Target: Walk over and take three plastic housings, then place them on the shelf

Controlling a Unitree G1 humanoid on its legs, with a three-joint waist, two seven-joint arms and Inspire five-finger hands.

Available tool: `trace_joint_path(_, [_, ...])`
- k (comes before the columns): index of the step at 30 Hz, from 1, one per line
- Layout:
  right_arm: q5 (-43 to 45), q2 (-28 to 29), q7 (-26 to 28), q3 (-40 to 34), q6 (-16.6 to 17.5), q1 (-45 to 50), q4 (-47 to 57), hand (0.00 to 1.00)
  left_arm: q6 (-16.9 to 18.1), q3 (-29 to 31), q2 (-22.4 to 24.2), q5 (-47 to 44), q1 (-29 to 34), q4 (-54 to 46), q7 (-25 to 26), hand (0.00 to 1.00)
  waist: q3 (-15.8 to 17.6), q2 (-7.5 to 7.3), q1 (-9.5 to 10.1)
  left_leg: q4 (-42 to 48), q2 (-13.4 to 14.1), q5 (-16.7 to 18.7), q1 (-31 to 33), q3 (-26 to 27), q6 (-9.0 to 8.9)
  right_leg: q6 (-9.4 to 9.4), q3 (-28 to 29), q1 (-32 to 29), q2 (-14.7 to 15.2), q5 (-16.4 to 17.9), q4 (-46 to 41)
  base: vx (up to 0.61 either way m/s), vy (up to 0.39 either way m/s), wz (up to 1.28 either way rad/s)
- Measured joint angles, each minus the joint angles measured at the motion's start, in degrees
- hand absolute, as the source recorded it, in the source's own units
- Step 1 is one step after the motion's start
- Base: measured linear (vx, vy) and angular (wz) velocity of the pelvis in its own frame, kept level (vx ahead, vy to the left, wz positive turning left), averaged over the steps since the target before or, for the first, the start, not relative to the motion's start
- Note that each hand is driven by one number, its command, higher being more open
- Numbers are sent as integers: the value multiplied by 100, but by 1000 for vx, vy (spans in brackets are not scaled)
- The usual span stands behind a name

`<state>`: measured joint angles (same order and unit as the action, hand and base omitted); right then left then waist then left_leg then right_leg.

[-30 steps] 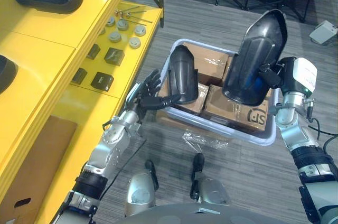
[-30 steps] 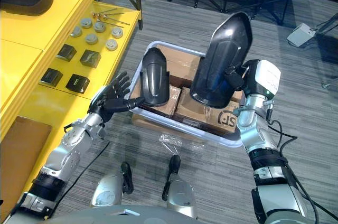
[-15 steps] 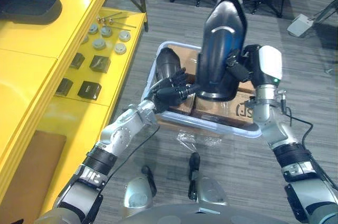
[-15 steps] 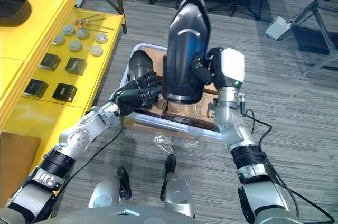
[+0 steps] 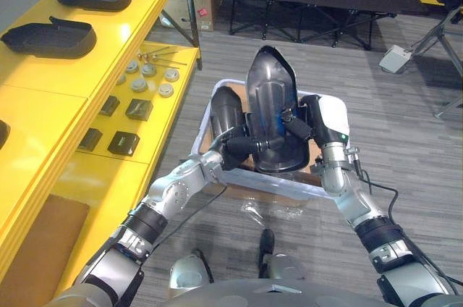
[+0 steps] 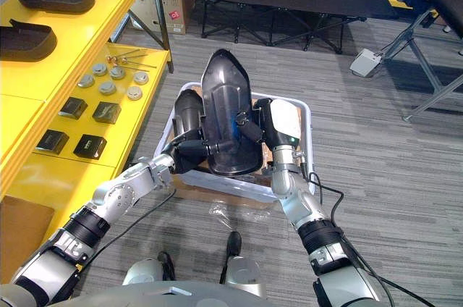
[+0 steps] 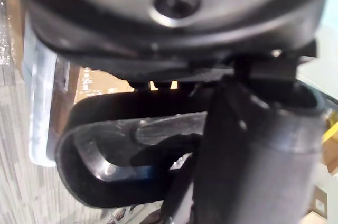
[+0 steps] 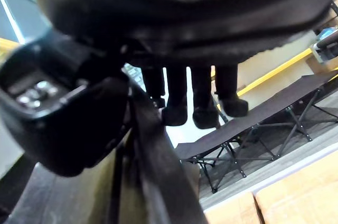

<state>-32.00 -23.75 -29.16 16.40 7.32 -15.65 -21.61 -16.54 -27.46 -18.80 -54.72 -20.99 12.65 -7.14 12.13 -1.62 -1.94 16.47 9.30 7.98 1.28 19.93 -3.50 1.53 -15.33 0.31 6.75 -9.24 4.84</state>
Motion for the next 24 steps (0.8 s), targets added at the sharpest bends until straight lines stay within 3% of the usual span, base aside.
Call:
trace_joint_path(2, [117,30,-1,14,89,125,0,0,7,-68,33,190,0,33,93,100,-164,6,5,-89,-5,-17,-18,0,-19,8,-17,-15,-6,28,1,29,-5,0])
trace_joint_path(3, [185,86,-1,69,100,162,-4,0,16,-112,51,282,3,54,187,0,-222,4,5,-149,-5,-24,-83,12,-30,34,-19,12,-18,16,1,80,-11,-4])
trace_joint_path(10, [403,327,-17,245,215,390,-4,0,300,-85,247,303,103,106,841,0,-372,-65,16,-398,-61,-89,-298,57,-59,95,-46,122,-17,-10,2,31,2,-4])
trace_joint_path(19, [548,621,-169,460,377,737,101,0,428,141,486,85,395,491,1084,0,-522,-219,37,-482,-142,-119,-384,104,-19,154,-23,156,54,-21,5,-60,19,-2])
trace_joint_path(24, [699,730,-244,456,326,837,111,0,519,4,487,94,433,490,1070,0,-528,-228,25,-523,-165,-149,-384,87,-34,110,-48,114,68,23,4,-59,2,2])
